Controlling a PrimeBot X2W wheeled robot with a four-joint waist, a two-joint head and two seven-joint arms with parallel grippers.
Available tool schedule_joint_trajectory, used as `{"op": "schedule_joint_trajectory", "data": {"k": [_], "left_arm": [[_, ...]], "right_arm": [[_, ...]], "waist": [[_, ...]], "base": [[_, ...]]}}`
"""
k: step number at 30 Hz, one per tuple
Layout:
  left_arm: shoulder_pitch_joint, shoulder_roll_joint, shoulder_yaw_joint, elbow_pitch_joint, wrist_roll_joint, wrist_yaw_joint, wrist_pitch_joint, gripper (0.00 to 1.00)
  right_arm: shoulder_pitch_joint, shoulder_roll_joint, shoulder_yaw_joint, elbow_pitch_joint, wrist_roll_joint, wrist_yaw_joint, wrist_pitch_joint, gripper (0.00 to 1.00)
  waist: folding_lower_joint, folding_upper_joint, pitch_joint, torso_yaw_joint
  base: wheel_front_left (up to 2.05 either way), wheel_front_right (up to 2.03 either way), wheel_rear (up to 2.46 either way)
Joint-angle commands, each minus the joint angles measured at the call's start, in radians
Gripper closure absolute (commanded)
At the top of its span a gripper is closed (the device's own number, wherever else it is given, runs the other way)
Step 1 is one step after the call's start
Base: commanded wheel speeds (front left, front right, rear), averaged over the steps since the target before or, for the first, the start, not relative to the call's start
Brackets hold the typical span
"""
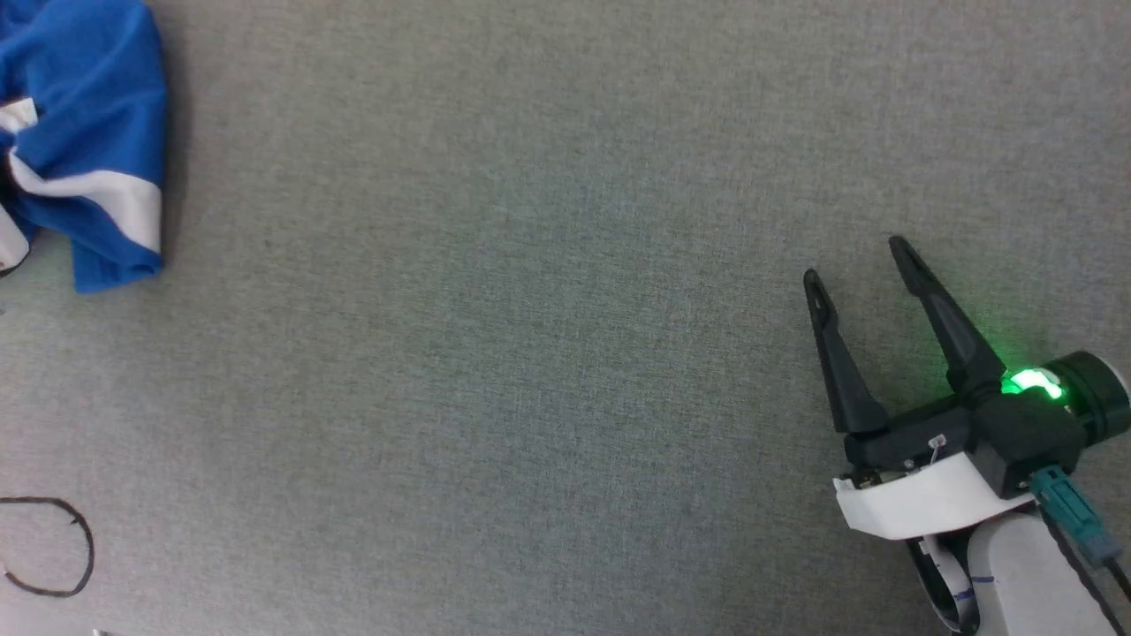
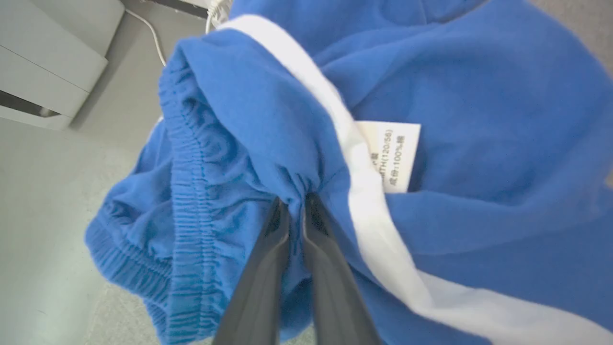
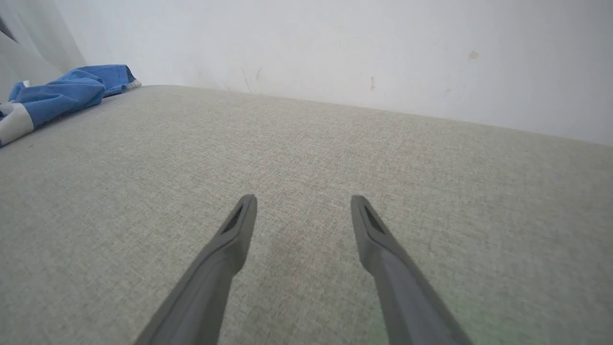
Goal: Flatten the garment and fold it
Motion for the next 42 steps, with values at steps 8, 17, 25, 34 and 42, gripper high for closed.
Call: {"op": "schedule_joint_trajectory", "data": {"k": [8,17,25,34,42], "left_arm": [[0.034,0.047,-0.044,-0.019,0.027,0.001,-0.295,1.00],[0.010,0.092,-0.135,-0.158,0.106,0.001,-0.615,1.00],[0.054,0.051,-0.137,-0.401,0.169,0.008,-0.665,1.00],[0.219,-0.058,-0.097,-0.692,0.192,0.033,-0.666,1.00],[0.344,-0.141,-0.164,-0.869,0.178,0.064,-0.646,1.00]], "right_arm": [[0.039,0.016,0.016,0.119,0.029,-0.002,-0.020,0.00],[0.089,0.049,0.010,0.193,0.050,-0.002,-0.034,0.00],[0.137,0.060,-0.054,0.210,0.048,-0.002,-0.036,0.00],[0.178,0.061,-0.111,0.222,0.111,-0.002,-0.037,0.00],[0.175,0.061,-0.144,0.234,0.120,-0.002,-0.037,0.00]], "waist": [[-0.0002,0.0000,-0.247,0.013],[-0.0002,0.0000,-0.413,0.008],[-0.0002,0.0000,-0.525,-0.010],[-0.0002,0.0000,-0.599,-0.066],[-0.0002,0.0000,-0.609,-0.147]], "base": [[0.00,0.00,0.00],[0.00,0.00,0.00],[0.00,0.00,0.00],[0.00,0.00,0.00],[0.00,0.00,0.00]]}}
